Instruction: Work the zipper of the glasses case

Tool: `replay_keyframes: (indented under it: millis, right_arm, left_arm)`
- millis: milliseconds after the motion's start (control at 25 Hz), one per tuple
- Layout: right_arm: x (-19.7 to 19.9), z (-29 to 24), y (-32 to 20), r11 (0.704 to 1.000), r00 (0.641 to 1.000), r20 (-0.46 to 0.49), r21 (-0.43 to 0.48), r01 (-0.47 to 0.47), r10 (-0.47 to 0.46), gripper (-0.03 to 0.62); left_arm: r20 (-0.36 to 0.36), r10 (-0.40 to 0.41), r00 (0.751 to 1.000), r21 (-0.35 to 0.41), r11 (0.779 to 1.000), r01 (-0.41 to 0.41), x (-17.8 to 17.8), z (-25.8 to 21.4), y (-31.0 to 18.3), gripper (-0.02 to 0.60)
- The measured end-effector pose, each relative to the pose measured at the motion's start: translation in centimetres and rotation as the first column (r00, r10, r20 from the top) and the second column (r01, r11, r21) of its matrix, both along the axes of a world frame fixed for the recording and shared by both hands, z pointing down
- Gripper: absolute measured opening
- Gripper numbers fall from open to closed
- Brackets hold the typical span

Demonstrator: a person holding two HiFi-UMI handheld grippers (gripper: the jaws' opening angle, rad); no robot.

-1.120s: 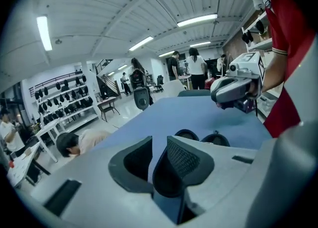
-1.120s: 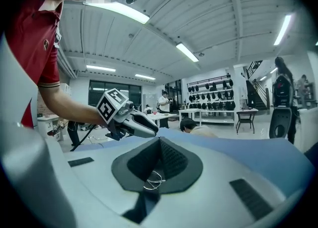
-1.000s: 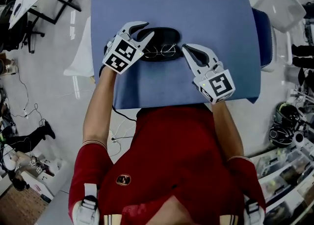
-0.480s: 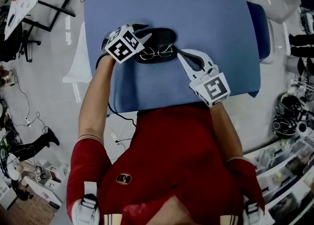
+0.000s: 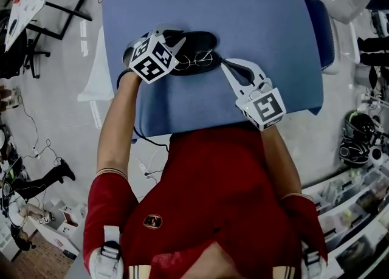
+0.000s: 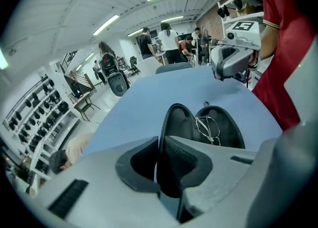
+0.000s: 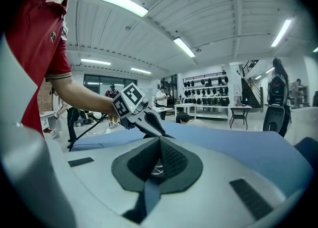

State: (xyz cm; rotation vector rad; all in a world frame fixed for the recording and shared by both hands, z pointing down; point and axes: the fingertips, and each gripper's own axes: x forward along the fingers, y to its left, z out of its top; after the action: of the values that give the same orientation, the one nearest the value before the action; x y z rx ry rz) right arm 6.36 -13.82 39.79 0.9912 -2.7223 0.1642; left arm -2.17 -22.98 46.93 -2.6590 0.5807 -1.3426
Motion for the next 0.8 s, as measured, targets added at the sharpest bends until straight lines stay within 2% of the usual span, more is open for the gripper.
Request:
replay_keyframes:
  millis: [160,280,640,800]
  right_arm:
    - [-0.1,0.1,0.2,1.000,1.000,-0.003,0.004,0.002,-0.002,-0.006]
    - [-0.1,0.2,0.3,1.000,1.000,-0.005,0.006,0.005,-0.005,-0.006]
    - [1.0,-0.2,-0.3,1.000,1.000,0.021,0.018,-0.020,0.020,-0.006]
    - [0.6,-1.1,-1.1,0.999,0.998,0.056,0.008,0.034,-0.035,-0.001]
  left_arm:
    - [0.011,0.023,1.000,0.091,0.996,-0.024,0.2,-1.6,1.4,0.048]
    - [0.002,0.027,1.000,0.131,0.991,-0.027,0.3,-2.5,2.6,0.048]
    - [0.008,0.041,0.999,0.211,0.977,-0.042,1.0,-3.9,7.1,0.051]
    - [0.003,0.041,0.999,0.215,0.976,-0.040,1.4,-3.8,9.1,0.057]
